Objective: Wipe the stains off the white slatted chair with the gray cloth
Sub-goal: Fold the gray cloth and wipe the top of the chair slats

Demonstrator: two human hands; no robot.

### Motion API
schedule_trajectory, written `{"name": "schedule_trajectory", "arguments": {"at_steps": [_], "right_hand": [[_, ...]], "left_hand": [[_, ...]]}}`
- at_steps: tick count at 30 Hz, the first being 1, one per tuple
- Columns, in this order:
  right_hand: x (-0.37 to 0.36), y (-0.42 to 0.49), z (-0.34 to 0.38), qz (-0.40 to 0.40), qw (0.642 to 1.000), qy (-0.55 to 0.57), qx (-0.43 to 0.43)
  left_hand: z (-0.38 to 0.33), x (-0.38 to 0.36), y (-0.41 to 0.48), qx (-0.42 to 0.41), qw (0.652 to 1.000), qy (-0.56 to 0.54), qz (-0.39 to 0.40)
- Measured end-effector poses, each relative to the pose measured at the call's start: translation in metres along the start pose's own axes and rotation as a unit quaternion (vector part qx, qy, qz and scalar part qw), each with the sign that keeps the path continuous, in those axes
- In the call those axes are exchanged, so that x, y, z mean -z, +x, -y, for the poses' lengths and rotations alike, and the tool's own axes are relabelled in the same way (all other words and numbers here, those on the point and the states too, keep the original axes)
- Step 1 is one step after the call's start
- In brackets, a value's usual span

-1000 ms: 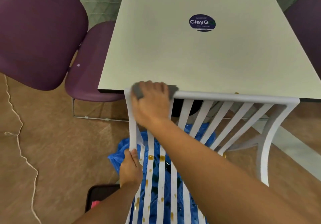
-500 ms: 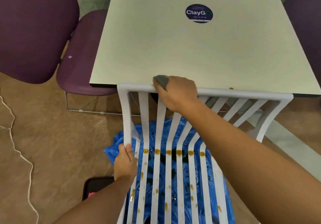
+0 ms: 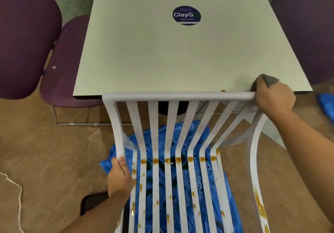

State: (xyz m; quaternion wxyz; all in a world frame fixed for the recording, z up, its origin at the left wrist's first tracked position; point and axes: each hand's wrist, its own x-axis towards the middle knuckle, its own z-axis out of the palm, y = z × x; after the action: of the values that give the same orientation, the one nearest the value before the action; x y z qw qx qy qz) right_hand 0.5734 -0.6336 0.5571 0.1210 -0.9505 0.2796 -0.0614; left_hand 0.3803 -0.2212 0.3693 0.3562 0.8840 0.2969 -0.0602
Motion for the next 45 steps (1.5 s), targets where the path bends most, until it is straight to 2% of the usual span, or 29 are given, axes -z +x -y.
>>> {"name": "schedule_trajectory", "arguments": {"at_steps": [2, 3, 5, 7, 10, 13, 15, 18, 19, 21, 22, 27, 29, 31, 32, 35, 37, 39, 45], "right_hand": [[-0.004, 0.002, -0.004, -0.033, 0.991, 0.094, -0.089], [-0.008, 0.004, -0.007, -0.046, 0.975, 0.161, -0.147], [-0.016, 0.01, -0.008, -0.078, 0.92, 0.286, -0.258], [-0.022, 0.017, -0.007, -0.102, 0.876, 0.345, -0.322], [-0.03, 0.015, -0.002, -0.129, 0.819, 0.409, -0.381], [-0.046, -0.001, -0.006, -0.139, 0.762, 0.489, -0.402], [-0.065, -0.018, -0.016, -0.11, 0.742, 0.509, -0.422], [-0.092, -0.047, -0.045, -0.025, 0.791, 0.44, -0.424], [-0.099, -0.051, -0.053, -0.01, 0.776, 0.451, -0.441], [-0.102, -0.047, -0.06, -0.012, 0.718, 0.498, -0.487], [-0.097, -0.04, -0.06, -0.011, 0.705, 0.521, -0.481], [-0.049, -0.017, -0.014, -0.055, 0.726, 0.588, -0.353], [-0.041, -0.014, -0.003, -0.122, 0.801, 0.514, -0.284], [-0.038, -0.02, 0.004, -0.169, 0.891, 0.382, -0.178], [-0.04, -0.023, 0.007, -0.183, 0.926, 0.305, -0.128], [-0.039, -0.036, 0.023, -0.168, 0.978, 0.119, -0.018], [-0.038, -0.054, 0.041, -0.121, 0.987, 0.074, 0.079], [-0.044, -0.082, 0.068, -0.078, 0.98, 0.092, 0.158], [-0.071, -0.155, 0.17, -0.045, 0.955, 0.079, 0.283]], "left_hand": [[0.001, 0.0, 0.0, -0.002, 1.0, 0.004, -0.003], [0.001, -0.001, 0.0, -0.004, 1.0, 0.007, -0.005], [0.001, -0.001, -0.001, 0.002, 1.0, 0.004, -0.007], [0.002, -0.002, -0.001, 0.006, 1.0, 0.008, -0.009], [0.003, -0.002, -0.001, 0.009, 1.0, 0.01, -0.013], [0.002, -0.001, -0.001, 0.01, 1.0, 0.01, -0.012], [0.003, -0.002, -0.002, 0.009, 1.0, 0.012, -0.012], [0.003, -0.001, -0.002, 0.001, 1.0, 0.015, -0.008], [0.003, 0.0, -0.001, 0.002, 1.0, 0.015, -0.008], [0.001, 0.001, 0.001, 0.007, 1.0, 0.021, -0.012], [-0.001, -0.002, -0.001, 0.007, 0.999, 0.027, -0.015], [0.001, -0.002, 0.0, 0.018, 0.999, 0.028, -0.016], [0.002, -0.002, -0.002, 0.018, 0.999, 0.029, -0.014], [-0.001, -0.001, -0.004, 0.008, 0.999, 0.029, -0.012], [-0.002, 0.0, -0.005, 0.007, 1.0, 0.027, -0.013], [-0.004, 0.002, -0.005, 0.009, 1.0, 0.02, -0.011], [-0.005, 0.002, -0.005, 0.011, 1.0, 0.022, -0.009], [-0.006, 0.004, -0.005, 0.016, 1.0, 0.019, -0.006], [-0.009, 0.007, -0.006, 0.023, 1.0, 0.007, -0.006]]}}
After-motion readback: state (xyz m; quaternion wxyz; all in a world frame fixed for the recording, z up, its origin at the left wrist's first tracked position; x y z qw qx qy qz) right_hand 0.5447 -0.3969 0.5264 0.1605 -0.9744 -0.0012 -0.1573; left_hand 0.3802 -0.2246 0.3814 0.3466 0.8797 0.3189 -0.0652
